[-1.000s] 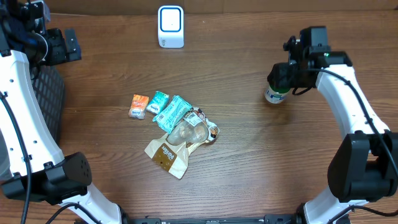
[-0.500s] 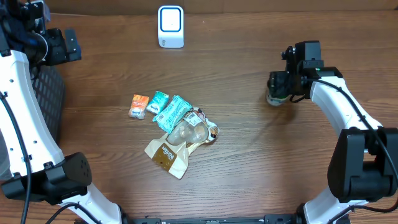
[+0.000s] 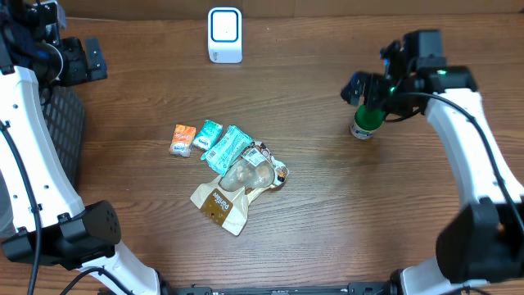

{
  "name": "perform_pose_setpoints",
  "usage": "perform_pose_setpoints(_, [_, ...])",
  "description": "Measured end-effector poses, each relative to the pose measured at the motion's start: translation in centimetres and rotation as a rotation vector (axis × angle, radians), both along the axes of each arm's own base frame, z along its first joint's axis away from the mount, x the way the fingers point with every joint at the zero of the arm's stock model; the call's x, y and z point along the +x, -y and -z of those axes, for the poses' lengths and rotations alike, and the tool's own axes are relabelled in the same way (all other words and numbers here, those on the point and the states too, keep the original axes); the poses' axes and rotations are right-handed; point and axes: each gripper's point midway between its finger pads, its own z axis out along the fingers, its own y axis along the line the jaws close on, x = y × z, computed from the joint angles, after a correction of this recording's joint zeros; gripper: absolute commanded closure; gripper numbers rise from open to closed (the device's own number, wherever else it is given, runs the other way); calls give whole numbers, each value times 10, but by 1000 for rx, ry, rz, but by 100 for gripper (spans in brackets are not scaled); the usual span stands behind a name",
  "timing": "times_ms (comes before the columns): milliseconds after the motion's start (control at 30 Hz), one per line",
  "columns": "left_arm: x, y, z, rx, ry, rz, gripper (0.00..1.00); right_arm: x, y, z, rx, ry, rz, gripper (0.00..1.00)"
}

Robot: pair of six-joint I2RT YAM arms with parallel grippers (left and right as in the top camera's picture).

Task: Scan the item barcode
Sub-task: 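Reach the right gripper to the clear snack bag and grasp it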

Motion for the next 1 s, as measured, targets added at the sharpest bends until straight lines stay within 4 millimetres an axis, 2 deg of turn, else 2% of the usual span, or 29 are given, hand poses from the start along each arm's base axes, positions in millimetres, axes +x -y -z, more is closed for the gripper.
perform_pose_setpoints(100, [0,0,0,0,0,0,1,-9,-30,-39,181,37,-51,0])
perform_pose_setpoints(133, [0,0,0,0,0,0,1,-13,-38,-43,223,31,-67,0])
perform_pose_setpoints(200, [0,0,0,0,0,0,0,-20,-56,-45,287,4,-103,11])
perform_pose_setpoints(267, [0,0,0,0,0,0,0,-31,-75,-38,326,-48,-130,17])
perform_pose_setpoints(433, [0,0,0,0,0,0,0,-70,-124,2,334,-240,-160,19])
perform_pose_setpoints(567, [0,0,0,0,0,0,1,-100,-150,33,271,-366,-139,19])
perform_pose_setpoints(633, [0,0,0,0,0,0,0,-115,-164,42,229,-407,-126,19])
perform_pose_setpoints(933, [0,0,0,0,0,0,1,-150,-202,53,110,-447,-42,20])
perform_pose_setpoints(1000, [0,0,0,0,0,0,0,-157,-209,56,83,-448,-3,25])
